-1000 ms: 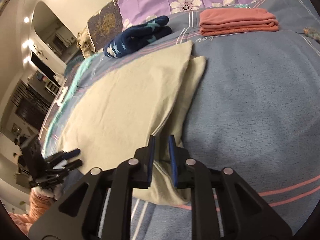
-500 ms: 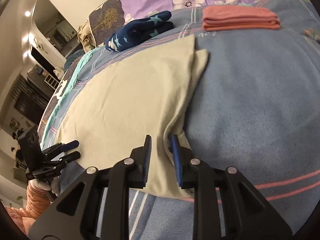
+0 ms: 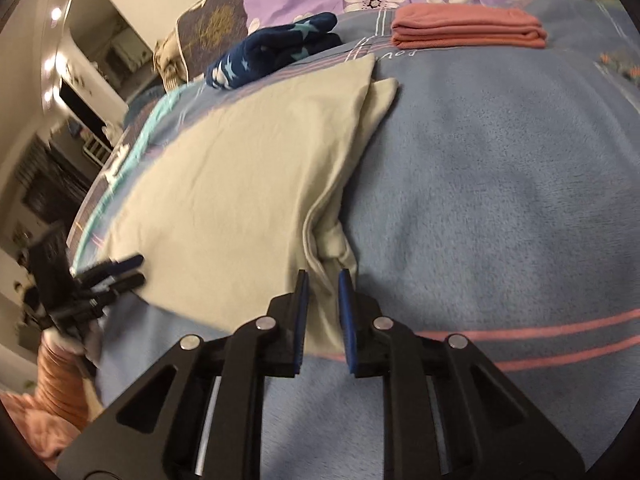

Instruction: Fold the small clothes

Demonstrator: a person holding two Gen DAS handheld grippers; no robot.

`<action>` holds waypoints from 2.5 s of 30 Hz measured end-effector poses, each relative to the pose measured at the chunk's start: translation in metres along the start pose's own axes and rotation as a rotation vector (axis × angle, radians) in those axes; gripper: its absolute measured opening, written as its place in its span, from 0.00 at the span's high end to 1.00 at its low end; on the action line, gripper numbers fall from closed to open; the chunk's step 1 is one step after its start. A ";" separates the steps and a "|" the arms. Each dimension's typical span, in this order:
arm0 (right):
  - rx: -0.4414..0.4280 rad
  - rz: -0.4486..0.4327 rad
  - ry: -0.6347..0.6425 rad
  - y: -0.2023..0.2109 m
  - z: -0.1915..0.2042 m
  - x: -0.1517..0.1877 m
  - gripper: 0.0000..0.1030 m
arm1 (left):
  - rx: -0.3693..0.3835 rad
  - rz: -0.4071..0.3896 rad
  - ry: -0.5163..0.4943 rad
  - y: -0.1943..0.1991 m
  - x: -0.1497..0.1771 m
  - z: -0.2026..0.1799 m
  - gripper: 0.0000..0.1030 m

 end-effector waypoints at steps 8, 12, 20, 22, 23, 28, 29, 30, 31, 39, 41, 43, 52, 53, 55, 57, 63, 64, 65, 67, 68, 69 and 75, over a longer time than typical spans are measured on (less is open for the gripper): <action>0.019 -0.041 -0.093 0.020 -0.022 0.003 0.98 | 0.001 -0.005 0.002 0.000 0.000 0.000 0.45; 0.059 0.011 -0.097 0.008 -0.024 0.014 0.97 | -0.001 -0.006 0.000 0.000 0.000 0.000 0.45; 0.053 -0.072 -0.038 0.028 0.006 0.010 0.87 | -0.018 -0.040 0.029 0.020 0.002 0.007 0.45; 0.138 -0.001 0.030 0.009 0.013 0.023 0.80 | -0.084 -0.062 0.051 0.033 0.005 0.022 0.45; 0.181 0.011 0.062 0.002 0.017 0.027 0.80 | -0.130 -0.070 0.069 0.040 0.008 0.033 0.45; 0.293 -0.075 0.146 0.018 0.036 0.022 0.75 | -0.230 -0.177 0.245 0.104 0.029 0.095 0.45; 0.292 -0.091 0.158 0.022 0.042 0.020 0.75 | -0.240 -0.195 0.263 0.114 0.032 0.103 0.45; 0.290 -0.105 0.172 0.026 0.047 0.018 0.74 | -0.248 -0.211 0.282 0.124 0.036 0.110 0.46; 0.284 -0.120 0.190 0.029 0.056 0.015 0.72 | -0.245 -0.229 0.304 0.134 0.040 0.118 0.47; 0.197 -0.198 0.418 0.028 0.162 0.022 0.54 | -0.123 -0.193 0.324 0.121 0.058 0.122 0.81; 0.203 -0.235 0.491 0.025 0.193 0.028 0.43 | -0.122 -0.183 0.310 0.118 0.064 0.126 0.83; 0.245 -0.294 0.536 0.025 0.215 0.028 0.31 | -0.106 -0.197 0.320 0.123 0.066 0.128 0.83; 0.278 -0.380 0.907 -0.009 0.334 0.057 0.66 | -0.136 -0.266 0.372 0.149 0.080 0.152 0.84; 0.247 -0.371 0.947 -0.017 0.352 0.063 0.66 | -0.127 -0.282 0.390 0.153 0.082 0.155 0.84; 0.211 -0.349 0.990 -0.032 0.377 0.069 0.66 | -0.111 -0.314 0.416 0.159 0.085 0.160 0.84; 0.187 -0.312 1.021 -0.050 0.397 0.075 0.62 | -0.092 -0.335 0.428 0.164 0.086 0.161 0.82; 0.319 -0.355 1.110 -0.086 0.425 0.078 0.54 | 0.035 -0.397 0.424 0.172 0.059 0.171 0.58; 0.343 -0.364 1.109 -0.087 0.426 0.076 0.54 | 0.081 -0.405 0.421 0.170 0.048 0.175 0.56; 0.358 -0.362 1.095 -0.088 0.426 0.074 0.55 | 0.116 -0.403 0.421 0.167 0.040 0.178 0.54; 0.361 -0.347 1.062 -0.087 0.423 0.073 0.55 | 0.201 -0.371 0.418 0.153 0.015 0.188 0.49; 0.357 -0.340 1.044 -0.087 0.421 0.072 0.55 | 0.243 -0.341 0.417 0.142 0.004 0.192 0.46; 0.353 -0.332 1.033 -0.086 0.420 0.072 0.56 | 0.277 -0.310 0.422 0.131 -0.004 0.195 0.46; 0.353 -0.320 1.020 -0.095 0.422 0.065 0.56 | 0.387 -0.203 0.479 0.065 -0.050 0.216 0.46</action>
Point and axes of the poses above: each gripper's, at about its wrist camera, not at the fingertips, and y roughly against the way its jaws point, z to its left, x to its underside, the point moved 7 cm from there along -y, roughly the way its jaws point, and after that the axes turned 13 degrees about x, right-handed, at the moved point
